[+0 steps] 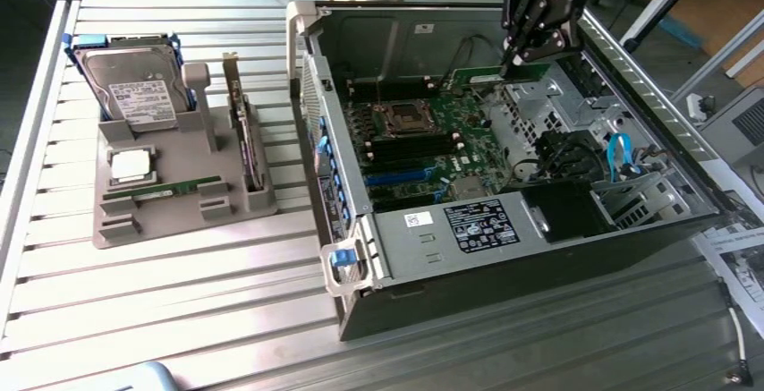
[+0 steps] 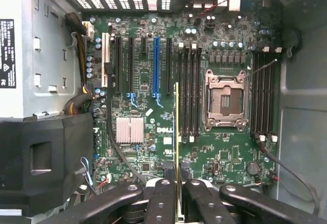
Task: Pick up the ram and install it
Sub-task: 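Insert the ram into the slot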
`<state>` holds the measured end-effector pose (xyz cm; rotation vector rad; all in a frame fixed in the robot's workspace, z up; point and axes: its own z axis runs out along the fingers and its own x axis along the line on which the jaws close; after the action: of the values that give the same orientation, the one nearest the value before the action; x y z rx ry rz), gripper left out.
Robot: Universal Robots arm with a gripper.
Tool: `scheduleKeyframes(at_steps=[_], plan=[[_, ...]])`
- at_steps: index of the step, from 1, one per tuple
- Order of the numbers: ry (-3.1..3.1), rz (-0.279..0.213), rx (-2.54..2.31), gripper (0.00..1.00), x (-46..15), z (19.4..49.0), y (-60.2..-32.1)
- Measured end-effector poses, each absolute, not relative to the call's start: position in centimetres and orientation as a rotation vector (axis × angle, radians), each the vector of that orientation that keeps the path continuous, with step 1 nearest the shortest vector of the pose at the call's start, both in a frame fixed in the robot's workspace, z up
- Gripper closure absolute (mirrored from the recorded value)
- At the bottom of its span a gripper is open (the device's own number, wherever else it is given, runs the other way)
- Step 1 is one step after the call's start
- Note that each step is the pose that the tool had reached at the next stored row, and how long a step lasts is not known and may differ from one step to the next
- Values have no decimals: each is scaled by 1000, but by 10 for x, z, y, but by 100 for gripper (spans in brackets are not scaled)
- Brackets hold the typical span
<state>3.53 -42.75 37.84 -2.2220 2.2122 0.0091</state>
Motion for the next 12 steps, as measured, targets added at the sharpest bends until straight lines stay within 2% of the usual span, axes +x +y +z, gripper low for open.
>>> scheduleKeyframes(at_steps=[12], plan=[[2230,8,-2206,86,34,375,-428]])
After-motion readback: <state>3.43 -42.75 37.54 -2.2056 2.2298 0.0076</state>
